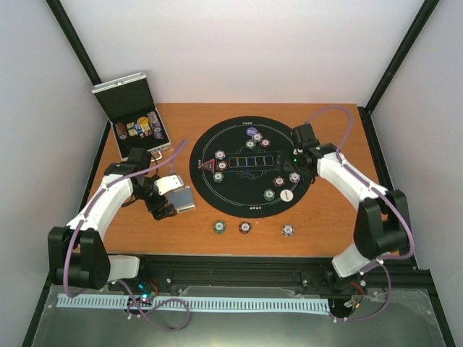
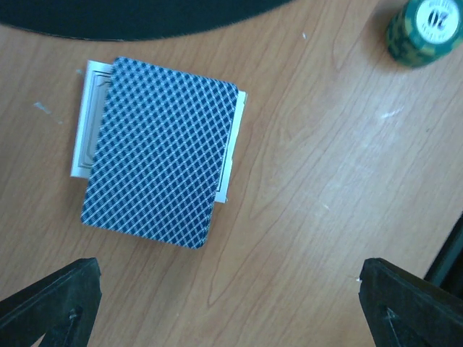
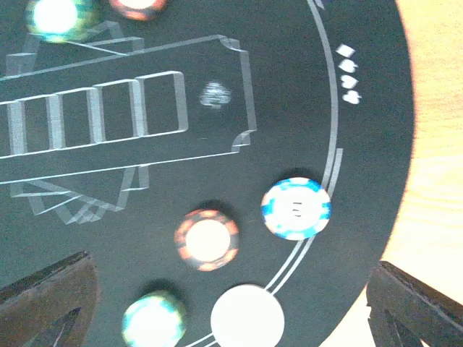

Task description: Distribute texas hold em gaming equipment

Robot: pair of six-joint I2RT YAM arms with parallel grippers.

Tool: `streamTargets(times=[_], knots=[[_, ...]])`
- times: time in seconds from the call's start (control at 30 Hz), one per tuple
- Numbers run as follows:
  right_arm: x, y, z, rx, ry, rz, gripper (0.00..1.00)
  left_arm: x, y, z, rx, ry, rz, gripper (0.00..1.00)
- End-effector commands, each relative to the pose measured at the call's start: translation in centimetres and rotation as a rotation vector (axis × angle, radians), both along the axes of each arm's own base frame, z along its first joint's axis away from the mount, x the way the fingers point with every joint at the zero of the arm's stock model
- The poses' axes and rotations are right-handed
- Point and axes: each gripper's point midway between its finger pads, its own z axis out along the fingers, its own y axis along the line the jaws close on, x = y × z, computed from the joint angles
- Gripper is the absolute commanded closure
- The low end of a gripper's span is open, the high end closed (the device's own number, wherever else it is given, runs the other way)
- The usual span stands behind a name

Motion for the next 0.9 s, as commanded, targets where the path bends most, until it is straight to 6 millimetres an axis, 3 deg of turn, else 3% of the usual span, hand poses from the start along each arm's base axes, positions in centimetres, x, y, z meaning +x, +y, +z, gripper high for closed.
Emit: streamTargets(times=[0.0,0.17,0.33,0.6,0.87], knots=[[-2.6,3.3,2.5,0.062,-0.053,0.057,0.00,1.2,0.2,-1.9,0.086,-0.080,-0.147,0.00],[-6.3,8.4,2.7,0.152,-0.057,0.148,0.00,2.3,0.7,-3.4,0.133,-0.085,-0.202,0.00],[-9.0,11.3,2.0,0.189,-0.040,0.190,0.00,3.1,0.9,-4.7,0.157,-0.087,-0.217,0.00],[-10.3,13.7,2.1,0.209,-0.044,0.217,0.02,4.1,0.9,-6.7,0.183,-0.087,-0.211,0.00],[-10.3,14.6,1.2,0.195,-0.030,0.237,0.03,4.4,0.9,-8.1,0.215,-0.094,-0.244,0.00]])
